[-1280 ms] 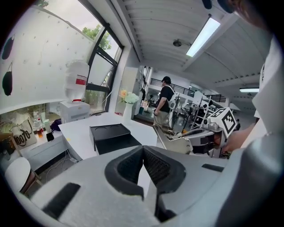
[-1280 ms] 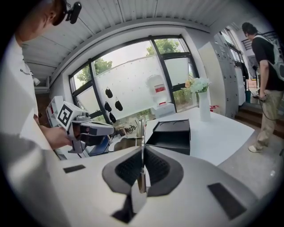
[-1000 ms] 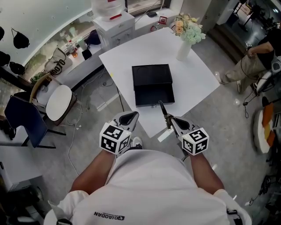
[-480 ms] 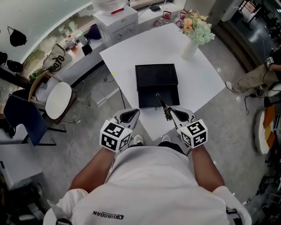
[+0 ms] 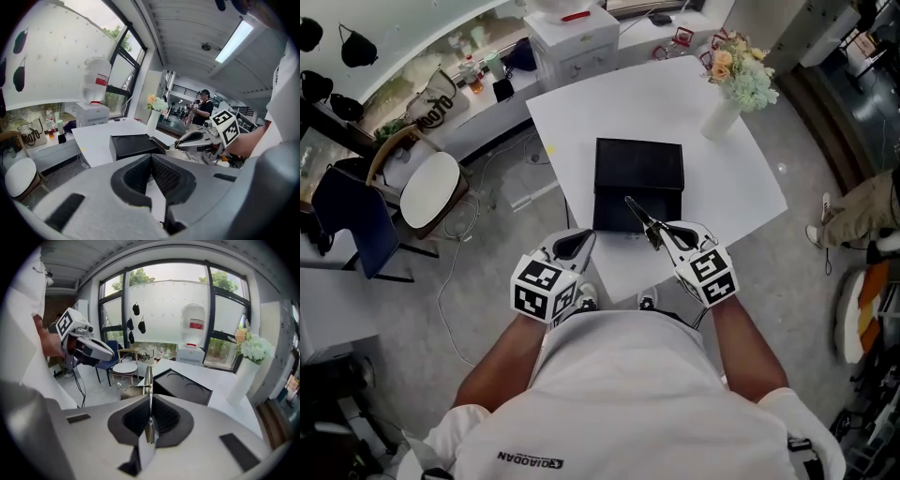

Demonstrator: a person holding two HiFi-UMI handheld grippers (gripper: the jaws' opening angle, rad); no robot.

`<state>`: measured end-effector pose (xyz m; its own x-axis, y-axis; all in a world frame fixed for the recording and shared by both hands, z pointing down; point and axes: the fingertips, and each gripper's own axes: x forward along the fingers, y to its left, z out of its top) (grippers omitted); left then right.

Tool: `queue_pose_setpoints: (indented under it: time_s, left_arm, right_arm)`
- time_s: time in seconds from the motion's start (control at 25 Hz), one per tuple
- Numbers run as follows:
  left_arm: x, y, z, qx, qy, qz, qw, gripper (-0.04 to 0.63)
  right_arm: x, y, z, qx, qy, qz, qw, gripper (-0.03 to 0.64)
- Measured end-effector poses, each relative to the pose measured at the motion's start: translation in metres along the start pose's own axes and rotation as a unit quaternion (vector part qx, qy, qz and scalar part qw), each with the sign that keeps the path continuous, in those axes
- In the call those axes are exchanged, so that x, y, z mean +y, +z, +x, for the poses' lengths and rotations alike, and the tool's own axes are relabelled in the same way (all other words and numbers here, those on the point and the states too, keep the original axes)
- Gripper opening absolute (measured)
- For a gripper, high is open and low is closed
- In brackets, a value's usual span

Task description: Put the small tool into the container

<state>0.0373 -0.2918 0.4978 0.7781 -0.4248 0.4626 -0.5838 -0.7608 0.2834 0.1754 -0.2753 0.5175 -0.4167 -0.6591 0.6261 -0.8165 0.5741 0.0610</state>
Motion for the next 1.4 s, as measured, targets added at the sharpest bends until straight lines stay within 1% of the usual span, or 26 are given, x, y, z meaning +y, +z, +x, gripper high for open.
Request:
queue_pose_setpoints:
  time_s: [0.12, 0.24, 0.36, 0.56, 0.76, 1.0, 1.24, 1.4]
  left_arm:
    - [0.003, -0.004, -0.002, -0.001, 0.019, -0.01, 0.9998, 0.009]
    - [0.005, -0.007, -0.006, -0.001, 0.034, -0.021, 0.9992, 0.009]
    - [0.005, -0.009, -0.008, -0.001, 0.043, -0.023, 0.9988, 0.009]
    - [0.011, -0.011, -0.018, -0.006, 0.062, -0.034, 0.9975, 0.009]
    - [0.019, -0.014, -0.028, -0.008, 0.08, -0.042, 0.9959, 0.009]
    - [0.021, -0.016, -0.034, -0.01, 0.086, -0.048, 0.9951, 0.009]
    - [0.021, -0.021, -0.036, -0.007, 0.088, -0.049, 0.9949, 0.009]
    - [0.022, -0.022, -0.038, -0.01, 0.088, -0.05, 0.9948, 0.009]
  right_arm:
    - [-0.002, -0.004, 0.01, 0.027, 0.013, -0.065, 0.997, 0.011]
    - [-0.008, -0.007, 0.021, 0.054, 0.013, -0.129, 0.99, 0.011]
    - [-0.013, -0.011, 0.037, 0.072, 0.013, -0.17, 0.983, 0.011]
    - [-0.019, -0.015, 0.064, 0.096, 0.016, -0.223, 0.97, 0.011]
    - [-0.024, -0.017, 0.089, 0.116, 0.024, -0.264, 0.957, 0.011]
    - [-0.032, -0.025, 0.112, 0.144, 0.025, -0.301, 0.942, 0.011]
    - [-0.032, -0.035, 0.132, 0.164, 0.03, -0.35, 0.922, 0.011]
    - [-0.035, -0.039, 0.145, 0.17, 0.022, -0.355, 0.919, 0.011]
